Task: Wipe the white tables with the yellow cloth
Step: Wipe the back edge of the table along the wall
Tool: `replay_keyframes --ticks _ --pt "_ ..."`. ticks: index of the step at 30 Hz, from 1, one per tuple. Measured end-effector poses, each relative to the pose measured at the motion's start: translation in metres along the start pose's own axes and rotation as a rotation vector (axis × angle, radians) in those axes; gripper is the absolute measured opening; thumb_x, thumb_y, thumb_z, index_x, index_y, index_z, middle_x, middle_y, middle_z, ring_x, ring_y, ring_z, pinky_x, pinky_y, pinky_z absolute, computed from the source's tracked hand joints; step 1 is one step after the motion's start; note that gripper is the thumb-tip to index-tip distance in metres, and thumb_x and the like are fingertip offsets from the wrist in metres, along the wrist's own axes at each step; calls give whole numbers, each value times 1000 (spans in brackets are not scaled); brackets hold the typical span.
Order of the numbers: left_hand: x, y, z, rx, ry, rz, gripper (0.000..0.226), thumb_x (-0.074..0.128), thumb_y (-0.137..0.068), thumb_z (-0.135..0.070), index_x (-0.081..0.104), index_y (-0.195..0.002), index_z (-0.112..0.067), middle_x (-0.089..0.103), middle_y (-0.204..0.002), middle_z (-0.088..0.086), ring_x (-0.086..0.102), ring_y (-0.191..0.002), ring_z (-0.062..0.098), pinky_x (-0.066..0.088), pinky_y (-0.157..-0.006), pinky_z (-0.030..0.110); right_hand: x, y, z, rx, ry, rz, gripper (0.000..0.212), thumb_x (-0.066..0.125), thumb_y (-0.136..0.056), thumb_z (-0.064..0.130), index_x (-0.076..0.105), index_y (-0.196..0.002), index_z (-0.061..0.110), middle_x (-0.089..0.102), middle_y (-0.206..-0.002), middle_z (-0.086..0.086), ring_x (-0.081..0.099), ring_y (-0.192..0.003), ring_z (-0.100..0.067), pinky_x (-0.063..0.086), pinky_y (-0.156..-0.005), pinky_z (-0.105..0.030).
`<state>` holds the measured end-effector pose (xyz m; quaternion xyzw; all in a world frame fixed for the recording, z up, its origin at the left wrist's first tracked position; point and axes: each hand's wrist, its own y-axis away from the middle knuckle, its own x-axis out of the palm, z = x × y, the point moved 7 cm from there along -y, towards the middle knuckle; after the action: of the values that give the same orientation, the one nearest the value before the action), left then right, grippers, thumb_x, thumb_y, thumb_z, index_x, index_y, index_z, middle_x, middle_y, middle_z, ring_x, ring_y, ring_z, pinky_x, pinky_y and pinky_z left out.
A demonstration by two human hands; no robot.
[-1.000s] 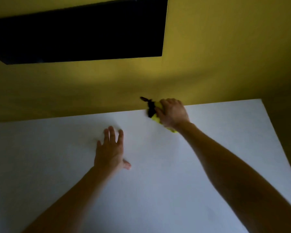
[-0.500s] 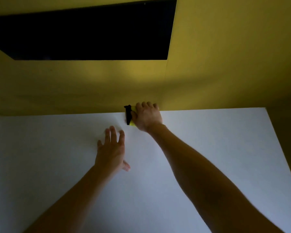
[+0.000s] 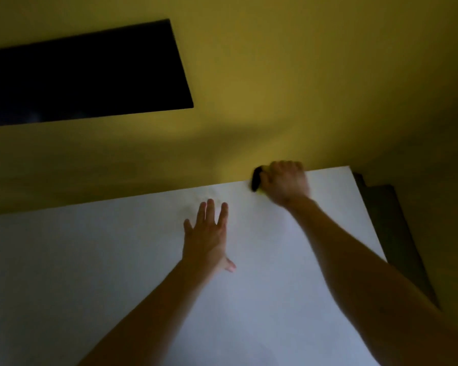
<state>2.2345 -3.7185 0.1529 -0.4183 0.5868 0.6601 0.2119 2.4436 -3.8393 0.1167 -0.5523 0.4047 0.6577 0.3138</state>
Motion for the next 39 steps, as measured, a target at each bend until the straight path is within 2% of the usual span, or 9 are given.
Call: replay_keyframes --ticks 3,6,14,16,21,25,31,36,39 --pt "-2 -12 -18 -76 -32 6 165 94 -60 -76 -12 -171 -16 -9 -181 14 -4 -168 36 23 -132 64 0 7 83 -225 -103 29 51 30 -106 56 66 -112 19 71 -110 -8 64 -107 -34 45 -99 -48" --pt "-2 -12 -21 -117 -40 11 166 96 -57 -75 -8 -171 -13 -5 -181 14 -1 -169 34 26 -132 59 -1 9 69 -342 -187 -9 44 41 -108 57 63 -113 20 70 -113 -8 62 -111 -33 44 -96 -47" --pt "-3 -10 -21 -96 -4 4 166 95 -58 -75 -11 -171 -18 -11 -181 11 -5 -169 31 24 -133 56 -17 2 -160 103 -23 -106 62 24 -99 58 63 -103 11 69 -106 -19 62 -105 -41 49 -93 -53" --pt "-3 -11 -22 -103 3 5 167 96 -56 -75 -11 -171 -18 -10 -181 10 -4 -169 31 25 -133 55 -19 2 -125 136 -1 -85 61 22 -98 53 68 -105 13 70 -108 -19 63 -106 -40 45 -96 -51" --pt "-9 -9 -26 -123 -10 19 166 94 -58 -76 -13 -171 -18 -12 -181 12 -5 -169 32 22 -134 52 -2 5 43 -240 -72 25 45 35 -109 51 66 -115 19 70 -115 -11 63 -110 -36 42 -100 -51" --pt "-12 -7 -28 -114 -17 7 164 93 -59 -76 -11 -172 -18 -9 -181 12 -2 -169 31 25 -133 49 6 2 27 -338 -137 18 49 35 -107 60 62 -118 21 69 -116 -8 62 -113 -34 44 -96 -47" --pt "-11 -5 -28 -99 -9 -16 165 93 -58 -78 -9 -172 -18 -6 -181 11 -1 -169 31 26 -133 48 0 -3 -181 88 -159 -137 58 30 -102 63 61 -104 15 67 -106 -17 62 -105 -41 52 -87 -52" --pt "-9 -6 -28 -115 -20 -10 166 94 -57 -77 -10 -172 -18 -7 -181 11 -1 -169 31 27 -133 50 12 26 -197 450 -486 -137 56 53 -107 56 56 -135 8 65 -128 -25 62 -116 -48 51 -91 -50" --pt "-7 -8 -27 -125 -35 7 166 93 -57 -78 -11 -172 -16 -7 -181 13 -1 -169 32 25 -133 50 26 90 -207 610 -524 -111 51 51 -108 56 55 -128 9 68 -120 -23 68 -106 -47 54 -85 -49"
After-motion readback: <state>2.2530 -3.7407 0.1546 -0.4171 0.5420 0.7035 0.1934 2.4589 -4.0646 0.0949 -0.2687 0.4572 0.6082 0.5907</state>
